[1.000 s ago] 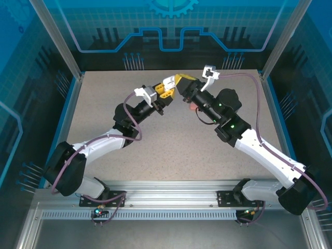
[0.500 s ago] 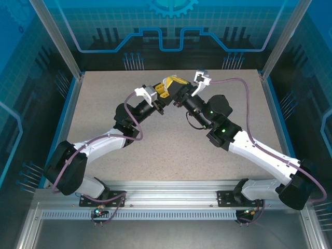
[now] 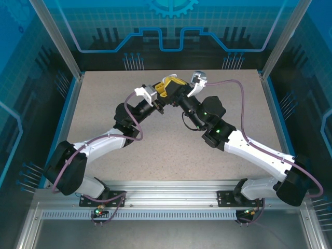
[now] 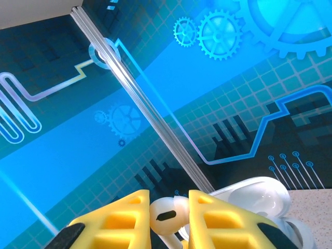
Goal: Insert wireless bluetooth earbuds into charging case
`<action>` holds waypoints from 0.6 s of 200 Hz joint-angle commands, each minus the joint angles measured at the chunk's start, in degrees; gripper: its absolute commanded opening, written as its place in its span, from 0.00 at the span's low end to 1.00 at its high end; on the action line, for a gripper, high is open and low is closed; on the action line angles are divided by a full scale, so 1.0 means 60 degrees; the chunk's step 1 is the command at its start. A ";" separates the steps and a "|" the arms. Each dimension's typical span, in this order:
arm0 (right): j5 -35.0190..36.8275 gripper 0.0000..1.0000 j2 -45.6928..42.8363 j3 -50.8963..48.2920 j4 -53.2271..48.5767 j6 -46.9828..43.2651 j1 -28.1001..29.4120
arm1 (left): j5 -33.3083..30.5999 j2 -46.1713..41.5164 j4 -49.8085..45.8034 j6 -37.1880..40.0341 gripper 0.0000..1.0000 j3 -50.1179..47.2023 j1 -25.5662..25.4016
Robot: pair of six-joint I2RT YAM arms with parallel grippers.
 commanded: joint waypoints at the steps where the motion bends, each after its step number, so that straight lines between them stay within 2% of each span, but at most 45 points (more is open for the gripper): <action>1: 0.0419 0.19 0.0011 -0.0078 0.0384 -0.0159 0.0086 | -0.0188 -0.0052 0.0320 0.0177 0.00 0.0268 -0.0048; 120: 0.0365 0.19 -0.0016 -0.0300 -0.0040 0.0212 -0.0062 | -0.0189 -0.0148 0.0218 0.0191 0.00 0.0275 -0.0054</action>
